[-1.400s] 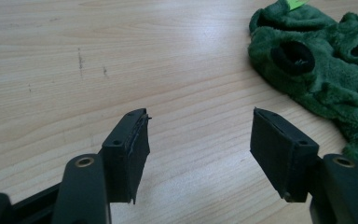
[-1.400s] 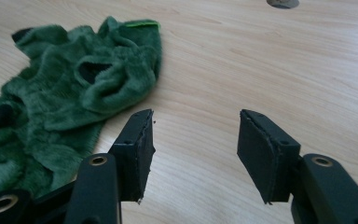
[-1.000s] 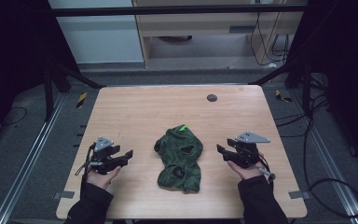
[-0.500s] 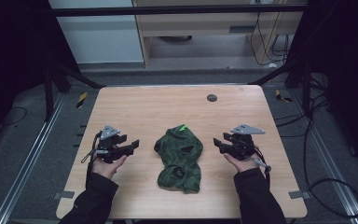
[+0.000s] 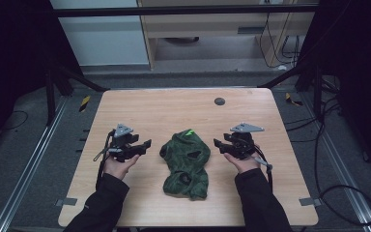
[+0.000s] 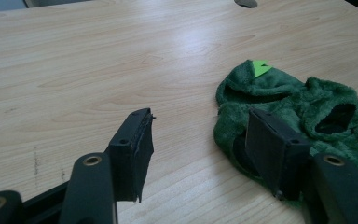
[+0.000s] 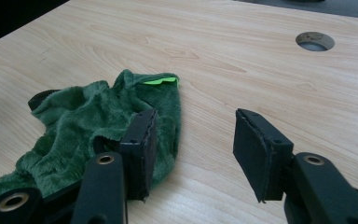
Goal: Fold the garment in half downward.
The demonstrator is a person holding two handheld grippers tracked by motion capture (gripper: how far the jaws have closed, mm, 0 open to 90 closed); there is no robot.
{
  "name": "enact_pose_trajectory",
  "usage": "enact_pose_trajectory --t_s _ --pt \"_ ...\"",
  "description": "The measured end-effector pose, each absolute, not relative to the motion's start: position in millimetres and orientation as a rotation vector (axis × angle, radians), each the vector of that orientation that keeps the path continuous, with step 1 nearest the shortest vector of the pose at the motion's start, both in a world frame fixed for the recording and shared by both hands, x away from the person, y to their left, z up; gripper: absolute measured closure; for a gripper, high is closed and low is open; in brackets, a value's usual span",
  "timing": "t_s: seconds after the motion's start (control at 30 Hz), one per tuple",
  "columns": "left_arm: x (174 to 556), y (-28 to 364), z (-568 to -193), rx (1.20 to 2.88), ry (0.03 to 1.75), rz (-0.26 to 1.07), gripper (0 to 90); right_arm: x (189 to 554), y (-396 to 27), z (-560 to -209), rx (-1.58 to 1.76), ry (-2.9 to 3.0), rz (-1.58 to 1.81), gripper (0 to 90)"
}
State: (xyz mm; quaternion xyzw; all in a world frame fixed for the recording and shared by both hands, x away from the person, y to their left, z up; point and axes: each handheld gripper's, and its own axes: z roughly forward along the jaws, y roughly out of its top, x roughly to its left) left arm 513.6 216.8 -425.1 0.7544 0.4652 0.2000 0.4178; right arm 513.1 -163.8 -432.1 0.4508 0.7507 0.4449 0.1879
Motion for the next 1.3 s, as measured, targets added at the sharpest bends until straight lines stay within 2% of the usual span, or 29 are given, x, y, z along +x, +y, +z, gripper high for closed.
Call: enact_pose_trajectory --t_s 0.6,1.3 --pt "537.0 191.6 -430.2 1.897 1.170 0.478 42.6 535.6 -142.1 -438.6 1.276 2.144 1.225 50.7" --pt "566.4 163.7 -454.9 1.972 1.181 0.434 46.0 554.9 -130.6 -460.9 1.310 2.197 1.174 54.5"
